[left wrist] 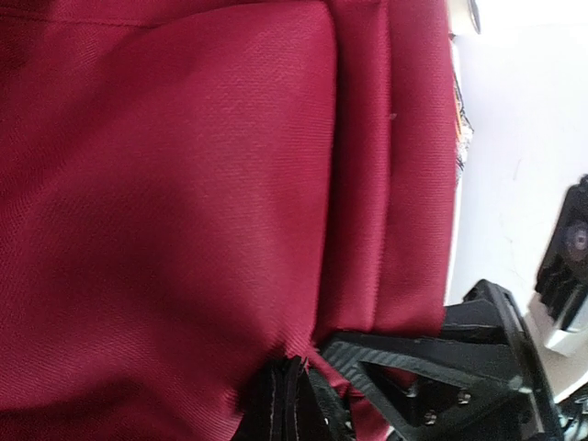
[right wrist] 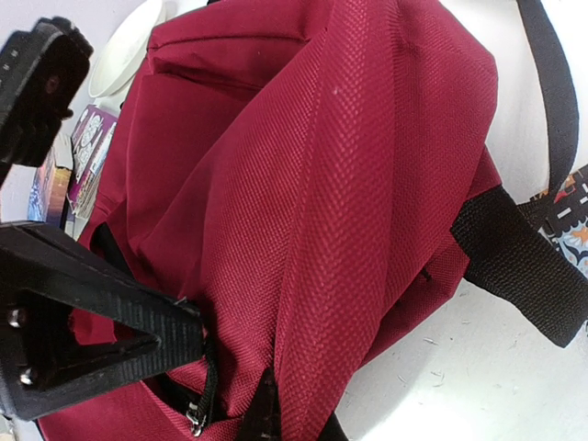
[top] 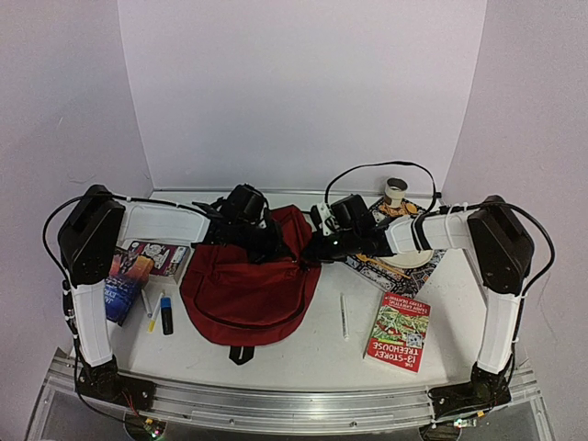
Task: Pack the student bag
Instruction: Grab the student bag from the lower front pocket, then unzip the lower front pocket of the student bag.
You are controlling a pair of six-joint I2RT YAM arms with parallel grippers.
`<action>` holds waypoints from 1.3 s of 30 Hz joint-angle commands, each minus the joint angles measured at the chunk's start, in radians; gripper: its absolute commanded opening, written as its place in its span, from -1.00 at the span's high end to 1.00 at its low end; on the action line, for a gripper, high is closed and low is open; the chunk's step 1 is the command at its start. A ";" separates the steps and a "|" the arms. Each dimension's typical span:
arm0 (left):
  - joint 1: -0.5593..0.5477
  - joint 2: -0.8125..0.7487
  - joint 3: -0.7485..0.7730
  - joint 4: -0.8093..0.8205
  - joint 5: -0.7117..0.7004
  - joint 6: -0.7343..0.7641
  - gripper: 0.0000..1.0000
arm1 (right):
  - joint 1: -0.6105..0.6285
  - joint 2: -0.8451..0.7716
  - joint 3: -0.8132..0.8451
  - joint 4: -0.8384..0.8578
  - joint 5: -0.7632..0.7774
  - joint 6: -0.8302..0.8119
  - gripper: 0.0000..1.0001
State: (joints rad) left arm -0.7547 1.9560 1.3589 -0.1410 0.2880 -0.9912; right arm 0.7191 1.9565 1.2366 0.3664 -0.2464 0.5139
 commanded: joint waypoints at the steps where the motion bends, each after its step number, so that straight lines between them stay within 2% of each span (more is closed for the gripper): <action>1: -0.004 -0.044 -0.021 0.026 -0.029 0.028 1.00 | 0.010 -0.084 0.025 0.029 0.006 -0.025 1.00; 19: 0.078 -0.314 -0.275 -0.030 -0.215 0.126 1.00 | 0.006 -0.133 -0.051 0.008 0.068 -0.026 1.00; 31: 0.108 -0.455 -0.439 -0.068 -0.245 0.185 1.00 | -0.019 -0.123 -0.040 0.005 0.066 -0.004 1.00; 39: 0.169 -0.520 -0.484 -0.145 -0.361 0.230 1.00 | -0.047 -0.114 -0.029 -0.010 0.057 -0.010 1.00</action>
State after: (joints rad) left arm -0.6192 1.4897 0.8813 -0.2174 0.0415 -0.8126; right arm 0.7004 1.8828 1.1816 0.3582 -0.2025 0.5095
